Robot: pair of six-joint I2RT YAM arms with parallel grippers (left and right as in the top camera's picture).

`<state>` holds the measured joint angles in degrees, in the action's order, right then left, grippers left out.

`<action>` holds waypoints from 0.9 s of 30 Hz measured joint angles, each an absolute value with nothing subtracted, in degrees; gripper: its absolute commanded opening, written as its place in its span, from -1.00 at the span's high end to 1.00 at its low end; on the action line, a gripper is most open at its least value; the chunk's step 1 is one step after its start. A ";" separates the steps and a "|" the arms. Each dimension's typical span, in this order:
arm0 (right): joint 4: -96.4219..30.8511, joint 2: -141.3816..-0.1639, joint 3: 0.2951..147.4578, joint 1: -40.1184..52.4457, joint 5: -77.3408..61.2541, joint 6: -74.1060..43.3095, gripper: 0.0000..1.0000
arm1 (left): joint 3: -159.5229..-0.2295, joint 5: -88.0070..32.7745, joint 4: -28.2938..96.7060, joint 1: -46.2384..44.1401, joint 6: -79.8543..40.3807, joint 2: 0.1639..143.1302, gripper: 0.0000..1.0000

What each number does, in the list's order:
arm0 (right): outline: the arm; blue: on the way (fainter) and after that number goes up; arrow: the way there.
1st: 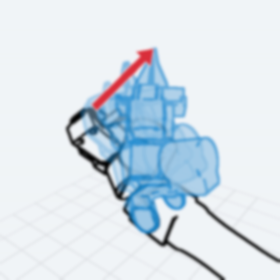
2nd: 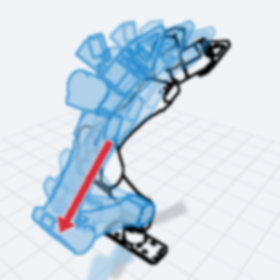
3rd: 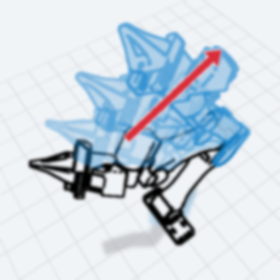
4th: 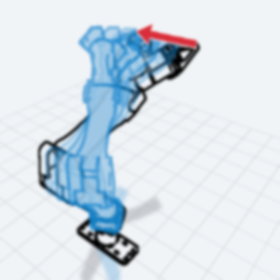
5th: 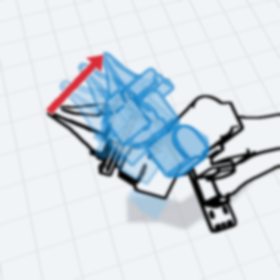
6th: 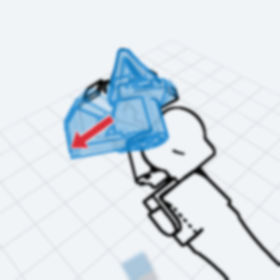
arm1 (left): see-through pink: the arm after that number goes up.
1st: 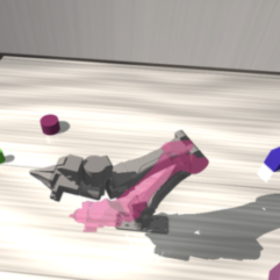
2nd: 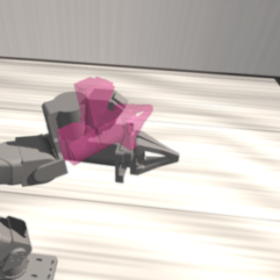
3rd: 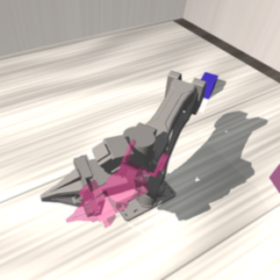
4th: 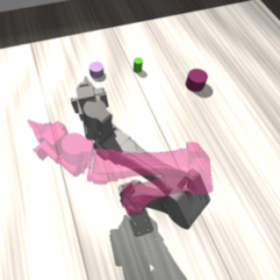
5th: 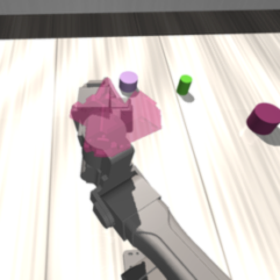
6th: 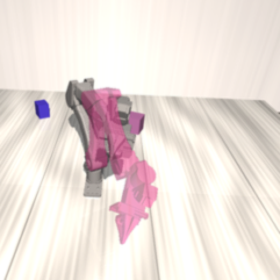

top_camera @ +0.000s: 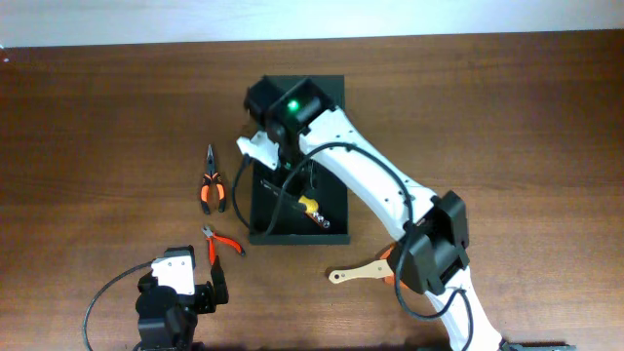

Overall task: Pack container
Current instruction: 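Carry the screwdriver into the box beside the rail and release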

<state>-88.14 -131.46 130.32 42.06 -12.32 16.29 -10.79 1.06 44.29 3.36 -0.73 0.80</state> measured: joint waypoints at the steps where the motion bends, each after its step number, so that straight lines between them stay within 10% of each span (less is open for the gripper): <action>1: -86.52 -131.46 127.92 42.06 -12.14 16.49 0.84 | -10.81 1.06 44.29 3.36 -0.73 0.80 -0.99; 11: -73.41 -131.48 111.85 42.04 -11.49 16.93 0.83 | -10.79 1.06 44.29 3.36 -0.73 0.80 -0.99; 20: -72.34 -131.48 111.13 42.04 -11.51 16.67 0.13 | -10.79 1.06 44.29 3.36 -0.73 0.80 -0.98; 27: -73.01 -131.48 111.15 42.04 -11.46 16.80 0.12 | -10.79 1.06 44.29 3.36 -0.73 0.80 -0.98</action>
